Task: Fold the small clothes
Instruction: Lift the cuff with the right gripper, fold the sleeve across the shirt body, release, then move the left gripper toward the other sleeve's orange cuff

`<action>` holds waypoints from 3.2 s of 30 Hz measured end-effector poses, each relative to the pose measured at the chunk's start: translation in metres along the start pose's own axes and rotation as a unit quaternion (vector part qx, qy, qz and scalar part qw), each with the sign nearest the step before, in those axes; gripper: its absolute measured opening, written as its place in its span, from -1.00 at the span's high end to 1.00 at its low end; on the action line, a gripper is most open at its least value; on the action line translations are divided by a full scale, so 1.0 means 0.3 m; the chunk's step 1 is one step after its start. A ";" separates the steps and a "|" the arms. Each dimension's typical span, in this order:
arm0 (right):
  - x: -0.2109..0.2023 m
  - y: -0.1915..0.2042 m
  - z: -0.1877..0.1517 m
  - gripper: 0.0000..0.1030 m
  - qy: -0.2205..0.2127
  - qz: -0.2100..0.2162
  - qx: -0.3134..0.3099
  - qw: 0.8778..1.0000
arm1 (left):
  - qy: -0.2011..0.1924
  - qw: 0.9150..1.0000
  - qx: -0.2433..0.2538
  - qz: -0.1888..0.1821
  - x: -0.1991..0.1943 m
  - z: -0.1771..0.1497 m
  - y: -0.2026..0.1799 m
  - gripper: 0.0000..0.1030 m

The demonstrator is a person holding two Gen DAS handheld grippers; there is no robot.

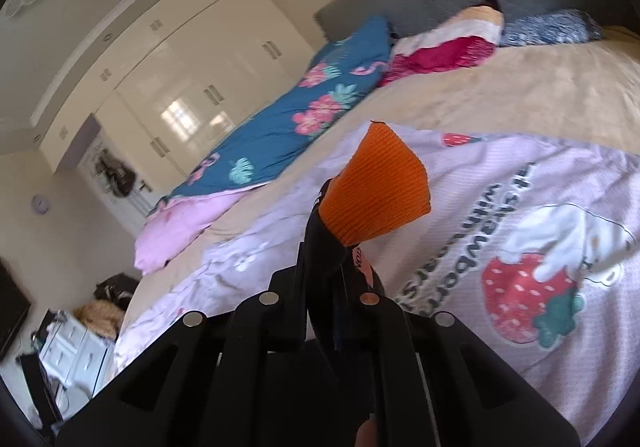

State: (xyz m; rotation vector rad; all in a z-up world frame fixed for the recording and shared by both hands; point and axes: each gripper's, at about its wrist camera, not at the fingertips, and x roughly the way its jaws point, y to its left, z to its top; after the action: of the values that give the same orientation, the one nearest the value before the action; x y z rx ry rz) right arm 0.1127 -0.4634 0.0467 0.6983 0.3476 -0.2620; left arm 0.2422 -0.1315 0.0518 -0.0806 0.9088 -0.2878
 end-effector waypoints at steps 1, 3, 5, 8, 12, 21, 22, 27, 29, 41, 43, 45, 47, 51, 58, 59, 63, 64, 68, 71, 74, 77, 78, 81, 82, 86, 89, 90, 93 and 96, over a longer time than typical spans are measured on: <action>0.000 0.015 -0.003 0.84 0.002 0.006 -0.005 1.000 | -0.002 1.000 -0.001 0.006 -0.008 0.005 0.011 -0.84; -0.001 0.052 -0.013 0.84 0.007 0.020 -0.019 1.000 | -0.003 1.000 -0.003 0.013 -0.017 0.010 0.029 -0.84; 0.002 0.092 -0.027 0.84 0.013 0.034 -0.033 0.999 | -0.003 1.000 -0.012 0.017 -0.027 0.014 0.063 -0.84; 0.003 0.154 -0.055 0.84 0.022 0.050 -0.055 0.997 | -0.008 0.999 -0.033 0.014 -0.047 0.019 0.115 -0.84; 0.004 0.226 -0.092 0.84 0.033 0.073 -0.082 0.993 | -0.012 0.998 -0.058 0.002 -0.071 0.019 0.178 -0.84; 0.026 0.395 -0.223 0.84 0.068 0.116 -0.156 0.979 | -0.001 0.995 -0.097 0.002 -0.080 -0.012 0.297 -0.84; 0.030 0.417 -0.246 0.84 0.074 0.120 -0.165 0.976 | 0.000 0.995 -0.102 0.002 -0.079 -0.018 0.313 -0.84; 0.046 0.499 -0.342 0.84 0.101 0.139 -0.203 0.964 | 0.005 0.992 -0.124 -0.013 -0.075 -0.050 0.381 -0.84; 0.056 0.522 -0.379 0.84 0.115 0.146 -0.212 0.959 | 0.007 0.991 -0.130 -0.018 -0.073 -0.060 0.397 -0.84; 0.145 0.608 -0.593 0.78 0.221 0.170 -0.258 0.925 | 0.027 0.978 -0.192 -0.077 -0.048 -0.134 0.483 -0.84; 0.153 0.619 -0.624 0.71 0.247 0.176 -0.270 0.914 | 0.037 0.976 -0.197 -0.082 -0.034 -0.147 0.484 -0.84; 0.158 0.624 -0.638 0.40 0.270 0.192 -0.268 0.905 | 0.048 0.972 -0.209 -0.095 -0.012 -0.163 0.486 -0.84; 0.160 0.620 -0.639 0.21 0.307 0.227 -0.244 0.891 | 0.055 0.970 -0.215 -0.098 0.003 -0.175 0.487 -0.84; 0.138 0.603 -0.592 0.09 0.326 0.264 -0.219 0.881 | 0.071 0.969 -0.215 -0.099 0.037 -0.202 0.474 -0.78; 0.120 0.538 -0.488 0.07 0.290 0.220 -0.215 0.906 | 0.117 0.970 -0.192 -0.094 0.143 -0.268 0.399 -0.03; 0.120 0.524 -0.473 0.07 0.284 0.213 -0.212 0.910 | 0.123 0.970 -0.184 -0.096 0.156 -0.273 0.379 -0.03; 0.133 0.481 -0.430 0.07 0.269 0.198 -0.197 0.922 | 0.127 0.976 -0.156 -0.084 0.204 -0.275 0.294 -0.03; 0.135 0.471 -0.422 0.07 0.266 0.196 -0.191 0.924 | 0.126 0.978 -0.150 -0.075 0.209 -0.273 0.281 0.07; 0.125 0.431 -0.370 0.07 0.241 0.174 -0.192 0.935 | 0.104 0.982 -0.132 -0.084 0.189 -0.239 0.244 0.81; 0.119 0.405 -0.332 0.07 0.220 0.151 -0.197 0.943 | 0.066 0.989 -0.096 -0.088 0.110 -0.201 0.213 0.83; 0.107 0.371 -0.294 0.07 0.203 0.140 -0.184 0.952 | 0.023 0.989 -0.095 -0.111 -0.011 -0.161 0.225 0.84; 0.106 0.353 -0.273 0.07 0.193 0.134 -0.176 0.956 | -0.017 0.989 -0.091 -0.114 -0.128 -0.126 0.234 0.84; 0.107 0.349 -0.271 0.07 0.192 0.133 -0.175 0.956 | -0.027 0.989 -0.091 -0.115 -0.163 -0.119 0.243 0.84; 0.112 0.356 -0.280 0.06 0.196 0.132 -0.179 0.955 | -0.040 0.989 -0.093 -0.108 -0.224 -0.120 0.276 0.84; 0.115 0.364 -0.288 0.06 0.198 0.132 -0.185 0.954 | -0.041 0.989 -0.099 -0.107 -0.236 -0.131 0.292 0.84; 0.123 0.394 -0.321 0.06 0.204 0.123 -0.209 0.948 | -0.035 0.989 -0.112 -0.086 -0.228 -0.166 0.341 0.86; 0.134 0.415 -0.351 0.06 0.216 0.118 -0.225 0.943 | -0.022 0.990 -0.122 -0.070 -0.204 -0.200 0.388 0.89; 0.138 0.419 -0.358 0.06 0.220 0.118 -0.228 0.941 | -0.020 0.990 -0.125 -0.063 -0.197 -0.208 0.405 0.89; 0.148 0.438 -0.387 0.04 0.235 0.118 -0.244 0.933 | -0.012 0.990 -0.136 -0.046 -0.173 -0.228 0.451 0.89; 0.156 0.446 -0.413 0.03 0.246 0.116 -0.256 0.928 | -0.004 0.990 -0.138 -0.037 -0.155 -0.247 0.478 0.89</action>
State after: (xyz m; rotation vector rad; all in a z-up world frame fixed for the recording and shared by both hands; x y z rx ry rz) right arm 0.1742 -0.2879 0.0175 0.2708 0.7751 0.2370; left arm 0.1874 0.0230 0.0147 -0.3726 0.9344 -0.2288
